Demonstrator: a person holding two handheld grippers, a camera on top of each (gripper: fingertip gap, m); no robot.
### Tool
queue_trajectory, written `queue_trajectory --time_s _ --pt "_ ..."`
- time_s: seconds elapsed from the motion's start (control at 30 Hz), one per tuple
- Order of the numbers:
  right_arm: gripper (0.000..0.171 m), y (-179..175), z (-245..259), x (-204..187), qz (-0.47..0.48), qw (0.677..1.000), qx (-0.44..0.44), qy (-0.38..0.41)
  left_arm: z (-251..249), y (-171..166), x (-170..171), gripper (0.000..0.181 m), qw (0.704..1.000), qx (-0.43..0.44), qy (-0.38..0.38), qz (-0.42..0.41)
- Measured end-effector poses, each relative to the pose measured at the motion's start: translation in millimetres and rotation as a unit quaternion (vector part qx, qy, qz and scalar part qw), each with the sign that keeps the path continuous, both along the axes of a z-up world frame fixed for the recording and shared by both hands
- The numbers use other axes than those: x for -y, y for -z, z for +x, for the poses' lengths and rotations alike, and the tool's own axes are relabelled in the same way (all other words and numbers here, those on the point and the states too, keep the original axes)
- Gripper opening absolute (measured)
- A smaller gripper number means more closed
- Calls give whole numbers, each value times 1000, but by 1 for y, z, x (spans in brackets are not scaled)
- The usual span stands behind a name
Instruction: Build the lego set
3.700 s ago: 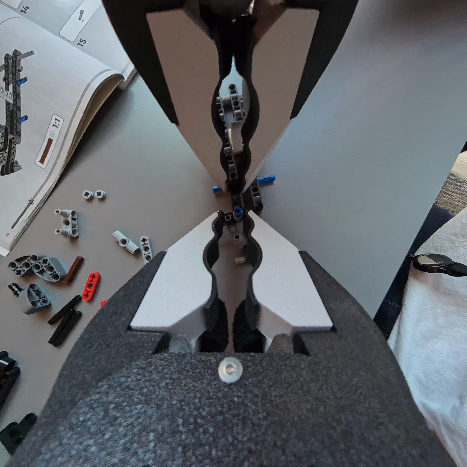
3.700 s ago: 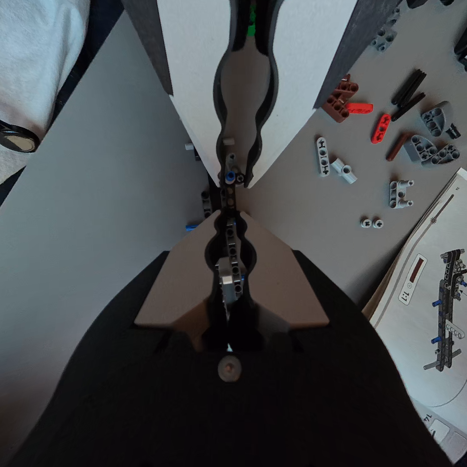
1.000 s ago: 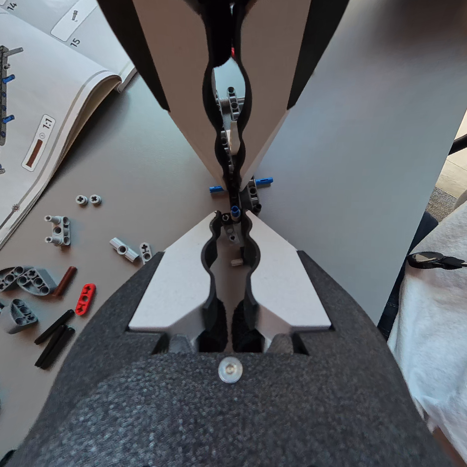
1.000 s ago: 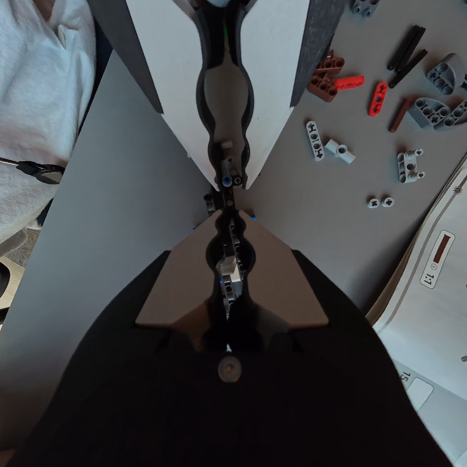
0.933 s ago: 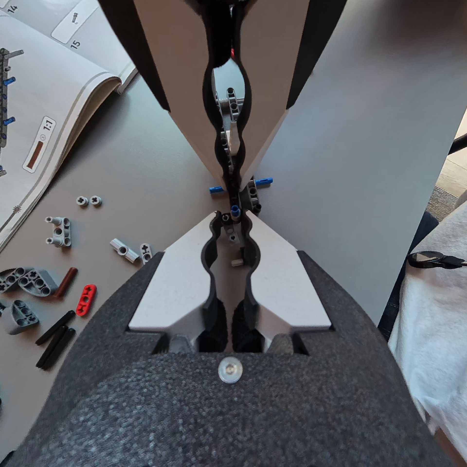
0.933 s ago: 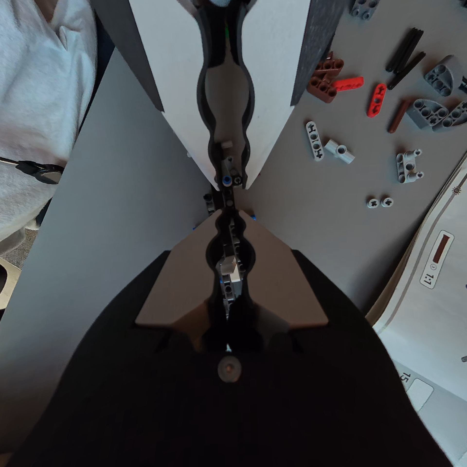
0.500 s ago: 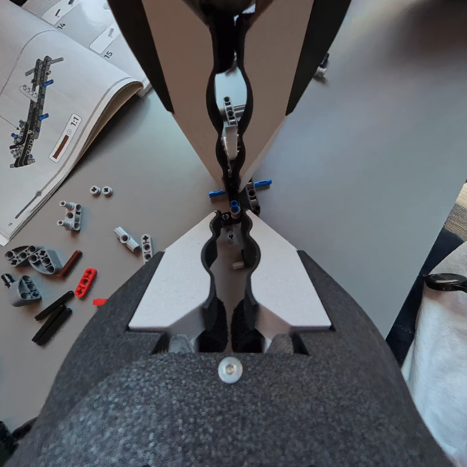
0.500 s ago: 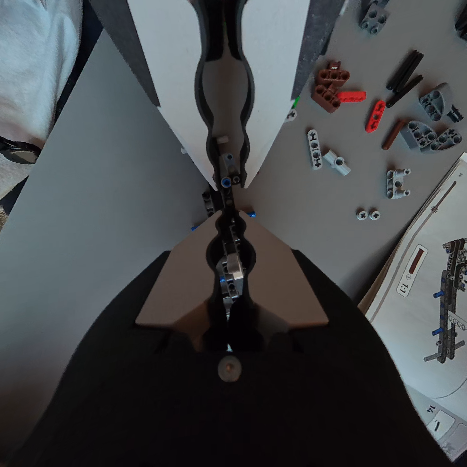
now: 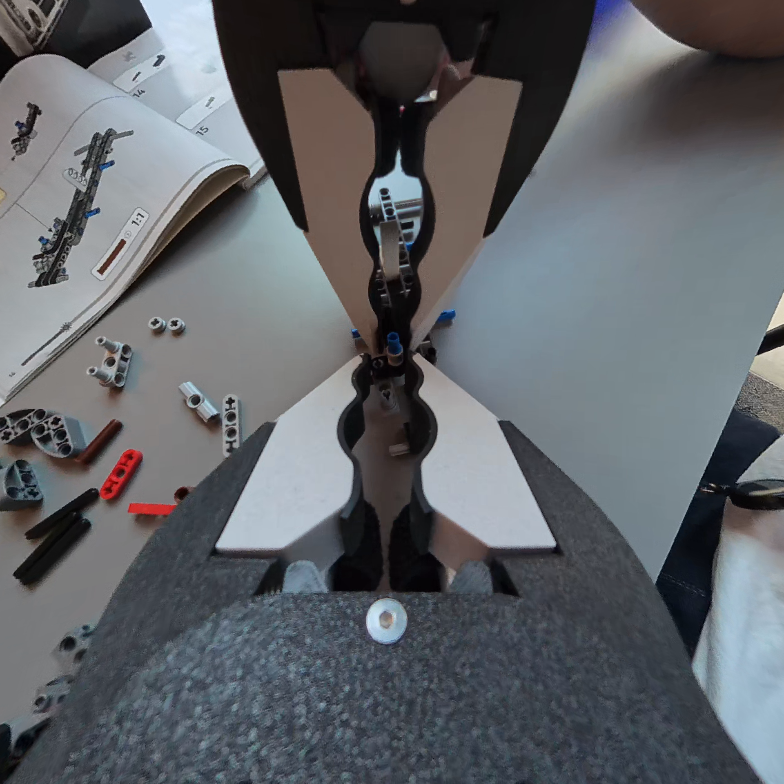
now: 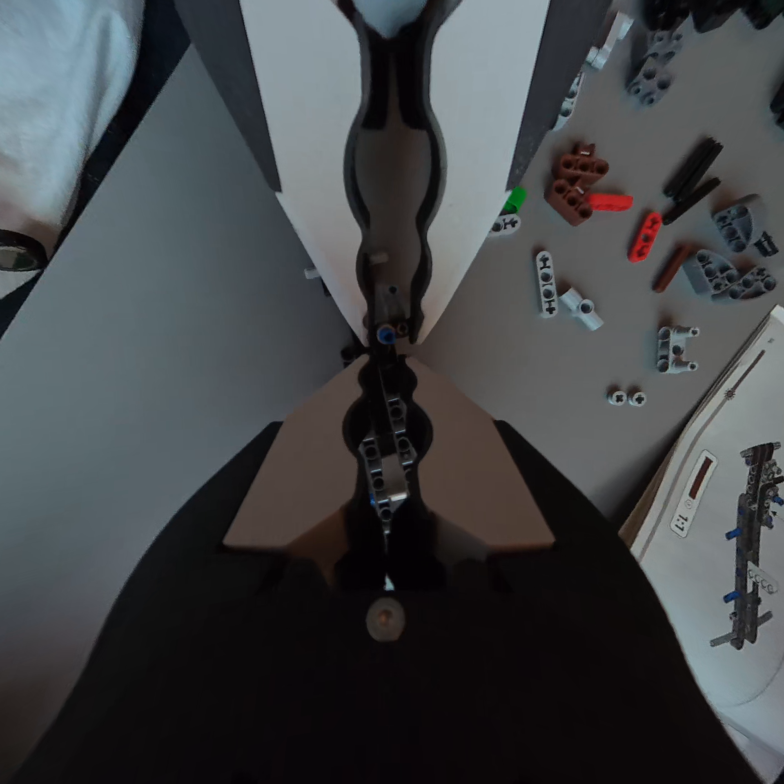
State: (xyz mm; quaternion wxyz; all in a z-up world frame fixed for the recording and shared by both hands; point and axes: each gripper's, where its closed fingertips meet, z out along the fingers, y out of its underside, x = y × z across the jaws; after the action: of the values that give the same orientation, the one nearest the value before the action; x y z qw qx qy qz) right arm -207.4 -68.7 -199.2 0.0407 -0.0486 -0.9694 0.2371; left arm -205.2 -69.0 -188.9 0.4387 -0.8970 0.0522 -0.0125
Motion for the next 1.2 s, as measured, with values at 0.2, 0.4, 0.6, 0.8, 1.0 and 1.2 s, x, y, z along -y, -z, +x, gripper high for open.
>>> queue_trajectory --time_s 0.2,0.4,0.6,0.8,1.0,1.2 --pt "4 0 3 3 -11 1000 28 8 -3 -5 22 25 999 -14 -42 6" --pt "3 0 4 5 -2 1000 25 13 4 7 37 28 999 21 -40 -6" --pt "13 -6 7 6 -9 1000 9 9 4 11 36 25 998 33 -41 -32" --pt "5 -9 3 5 -20 1000 -18 10 7 8 40 29 997 39 -39 -51" --pt "3 -8 4 7 -34 999 -3 6 11 17 38 23 997 38 -24 -60" --pt "3 -8 5 6 -32 999 -23 -27 11 17 37 23 998 33 -16 -58"
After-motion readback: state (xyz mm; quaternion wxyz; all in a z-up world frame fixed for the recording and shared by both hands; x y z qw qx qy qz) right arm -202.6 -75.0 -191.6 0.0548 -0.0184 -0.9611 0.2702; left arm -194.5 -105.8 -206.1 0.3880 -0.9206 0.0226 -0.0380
